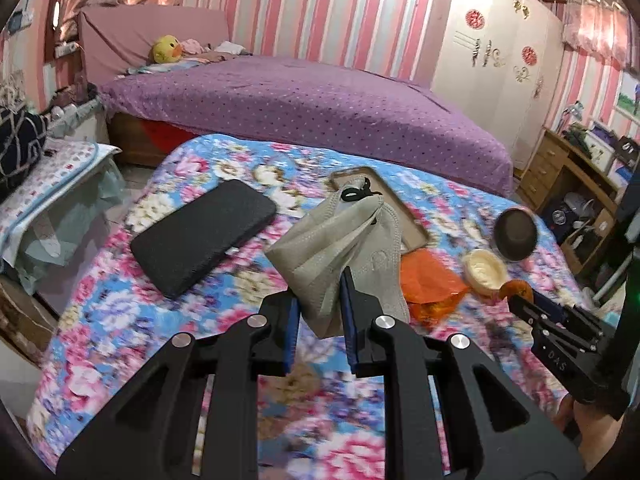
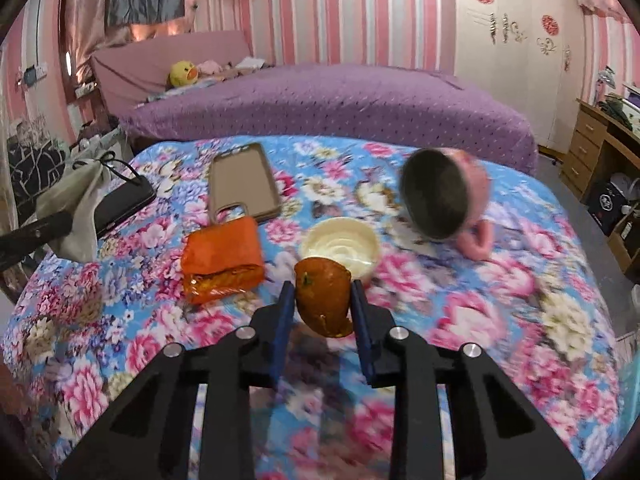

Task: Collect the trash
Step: 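Grasp the mandarin orange with the right gripper while the left gripper holds the pouch, then carry the pouch and orange over the basket and open the left gripper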

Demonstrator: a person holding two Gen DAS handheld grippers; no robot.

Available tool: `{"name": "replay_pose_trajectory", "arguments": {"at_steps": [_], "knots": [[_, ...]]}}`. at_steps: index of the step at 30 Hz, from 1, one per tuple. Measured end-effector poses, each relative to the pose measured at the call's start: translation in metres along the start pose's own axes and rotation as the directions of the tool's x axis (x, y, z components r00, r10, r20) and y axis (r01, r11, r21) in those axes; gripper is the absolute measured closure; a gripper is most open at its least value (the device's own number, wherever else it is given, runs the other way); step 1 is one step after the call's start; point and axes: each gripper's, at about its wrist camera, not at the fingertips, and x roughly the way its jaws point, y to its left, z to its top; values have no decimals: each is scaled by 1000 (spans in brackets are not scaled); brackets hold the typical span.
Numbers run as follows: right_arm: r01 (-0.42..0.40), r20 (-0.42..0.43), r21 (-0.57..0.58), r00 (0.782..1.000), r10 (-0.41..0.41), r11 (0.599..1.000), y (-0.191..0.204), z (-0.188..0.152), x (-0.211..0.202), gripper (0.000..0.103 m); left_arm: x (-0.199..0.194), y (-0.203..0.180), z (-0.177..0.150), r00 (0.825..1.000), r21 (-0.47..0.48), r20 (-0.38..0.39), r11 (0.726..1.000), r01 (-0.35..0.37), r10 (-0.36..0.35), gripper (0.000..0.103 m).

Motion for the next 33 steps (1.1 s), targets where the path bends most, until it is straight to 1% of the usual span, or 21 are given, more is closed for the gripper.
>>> {"name": "replay_pose_trajectory", "arguments": {"at_steps": [4,12,15,17,21,25,29,31,33], "knots": [[15,26,36,1000,-16,999,-27,-7,-26,74,-6,-19,-3,1000,12,16,1000,21,-21,86],[105,93,50,990,-109,993,-81,-24,-73,74,-20,-49,-14,999,32,36,999,23,-24,86],[109,107,79,987,-118,991,-101,-30,-80,74,-22,-59,-20,999,44,39,999,21,-23,86],[109,114,94,986,-120,990,-111,-33,-83,74,-23,-68,-25,999,69,46,998,4,-7,86],[127,115,90,984,-136,988,-123,-40,-86,74,-21,-87,-35,999,117,53,993,-14,8,86],[123,122,92,984,-133,988,-136,-43,-92,74,-17,-105,-45,998,166,58,986,-28,19,86],[133,134,96,980,-145,986,-152,-45,-102,74,-15,-126,-54,999,196,40,981,-5,-3,86],[147,141,99,977,-160,984,-163,-45,-108,74,-17,-139,-58,999,219,45,976,0,-11,86],[150,147,121,975,-167,981,-180,-46,-115,74,-21,-157,-61,998,241,47,970,20,-32,86]]}}
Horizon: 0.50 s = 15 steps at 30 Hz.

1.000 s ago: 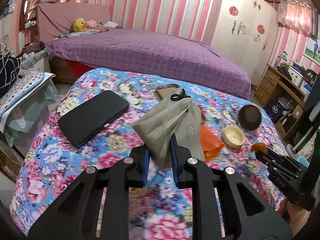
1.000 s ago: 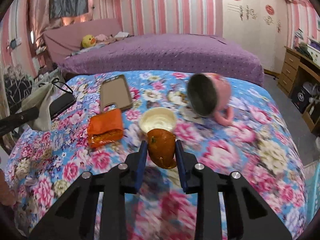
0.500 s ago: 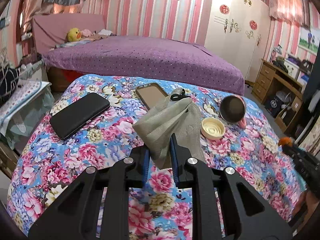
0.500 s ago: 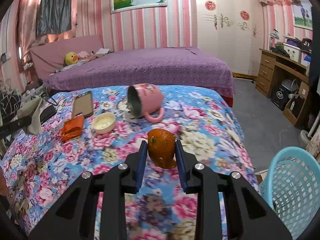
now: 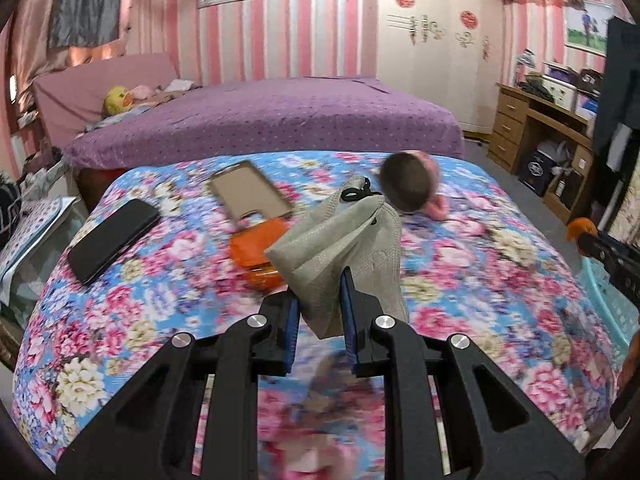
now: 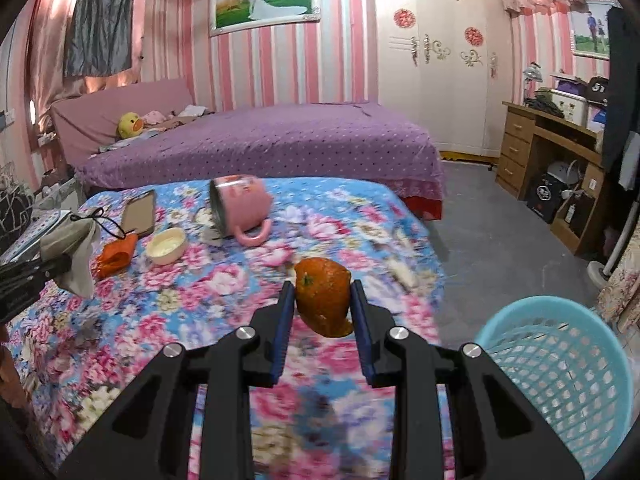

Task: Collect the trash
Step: 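Carry the pouch and orange over the basket and open the left gripper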

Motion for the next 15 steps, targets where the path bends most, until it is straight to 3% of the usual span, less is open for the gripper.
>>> {"name": "replay_pose_trajectory", "arguments": {"at_steps": [9,15], "knots": [[106,16,53,994,-106,993,-78,-2,-22,74,-7,-96,-1,996,79,-7,993,93,-92,85],[195,8,96,980,-197,976,-135,-11,-42,74,-7,-172,-3,975,93,-38,971,221,-219,85]]}}
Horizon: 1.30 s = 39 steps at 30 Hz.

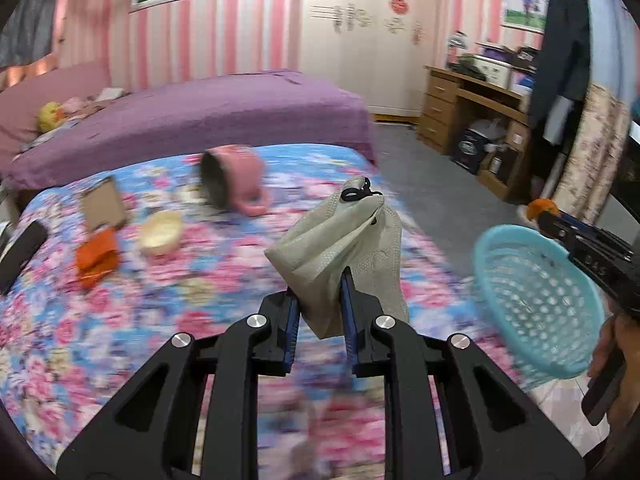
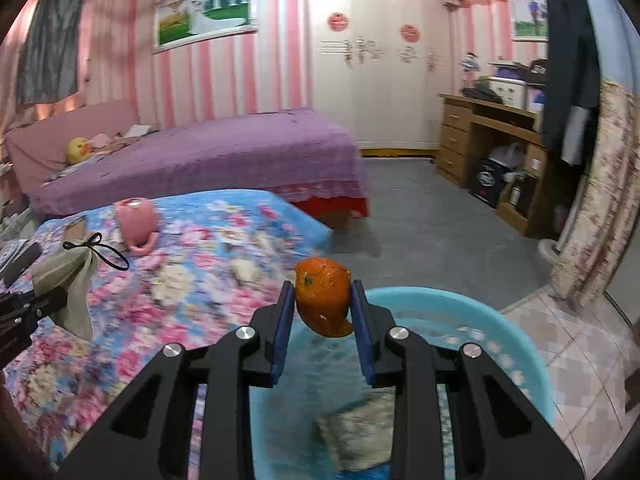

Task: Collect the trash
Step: 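Carry the pouch and orange over the basket and open the left gripper, then open the right gripper to drop the orange, then move both grippers back to the bed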

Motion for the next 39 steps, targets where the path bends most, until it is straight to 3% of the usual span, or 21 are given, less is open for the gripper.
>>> {"name": "replay_pose_trajectory", "arguments": {"at_steps": [11,20,22,24,27,32,39], "knots": [[92,3,140,996,-93,986,-88,-11,-6,74,21,-111,-3,989,77,-25,987,144,-143,84],[118,-8,184,993,-118,976,-113,-19,-9,74,34,-154,-1,977,102,-55,972,212,-207,81],[118,-10,183,993,-118,976,-112,-19,-9,74,35,-157,-1,975,112,-65,969,219,-213,70],[118,-11,182,993,-118,976,-112,-19,-8,74,36,-155,-2,981,120,-55,974,192,-187,40],[117,-12,183,993,-117,976,-113,-20,-8,74,34,-145,0,991,125,-18,983,136,-135,21],[115,-16,177,993,-114,977,-107,-20,-6,74,32,-115,11,997,114,29,992,62,-65,10],[113,-16,160,994,-112,981,-95,-17,-3,73,32,-74,24,999,72,48,997,-15,12,6]]}}
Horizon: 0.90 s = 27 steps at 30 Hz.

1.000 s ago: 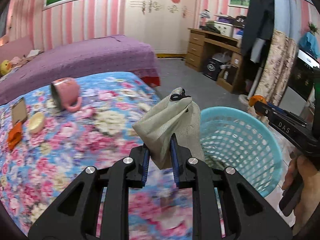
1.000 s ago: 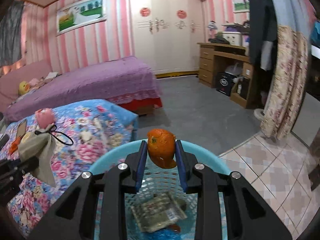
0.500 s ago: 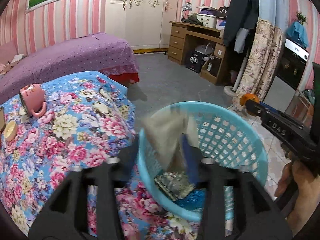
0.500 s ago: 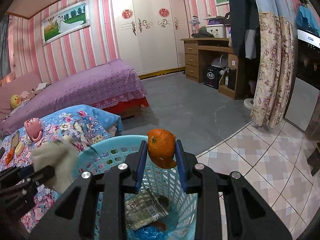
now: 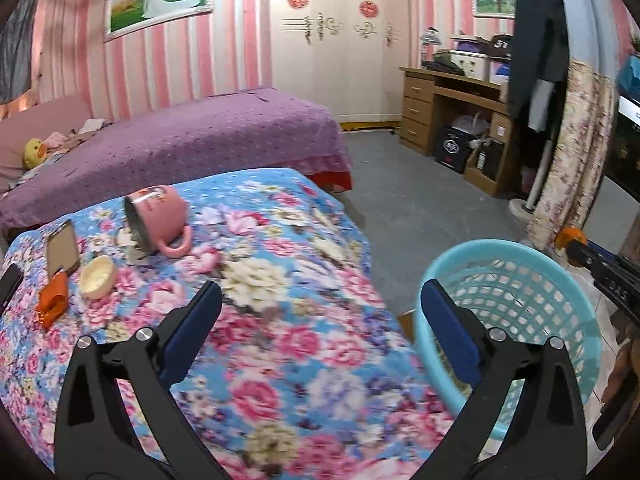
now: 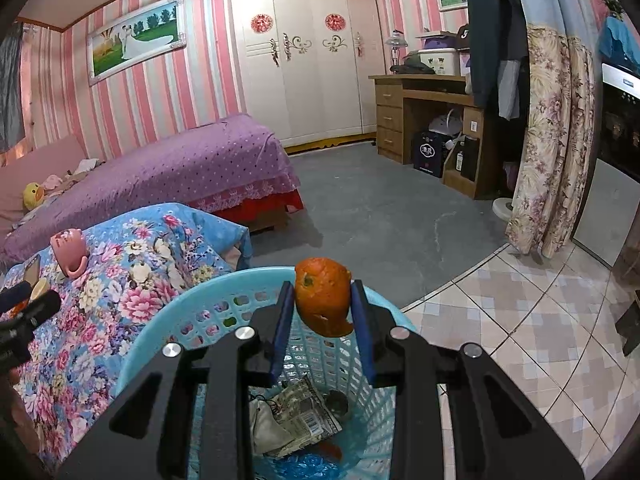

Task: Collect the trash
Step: 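Open the right gripper to drop the orange, then move both grippers back to the bed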

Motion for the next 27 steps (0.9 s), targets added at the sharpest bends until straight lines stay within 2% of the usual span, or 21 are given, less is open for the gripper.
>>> {"name": "replay_pose_trajectory", "arguments": {"at_steps": [1,2,4,6,8,10,16,20,27], "knots": [[5,0,-2,1000,-5,1000,2,0,0,66,0,5,1,1000,-5,0,1000,-7,7,6],[17,5,-5,1000,-17,1000,4,0,0,47,0,10,1,1000,-12,1,1000,-15,15,5],[39,27,-10,999,-39,999,8,0,-3,27,-1,18,2,1000,-24,-1,999,-22,22,5],[38,33,-6,999,-37,999,12,2,-4,24,-2,27,2,1000,-27,-1,999,-31,31,5],[47,34,-5,998,-47,999,17,4,-3,14,-5,34,1,999,-23,4,999,-48,48,5],[62,26,-14,998,-61,998,24,5,-1,9,-8,43,0,998,-20,6,998,-64,64,5],[51,15,-58,999,-50,997,55,7,5,7,-15,81,-6,995,-31,-14,994,-103,103,5],[36,8,-93,999,-35,995,82,7,9,5,-18,121,-12,989,-49,-33,989,-142,141,5],[-6,-12,-104,1000,5,995,123,4,18,5,-17,196,-23,968,-73,-63,966,-249,245,5]]}}
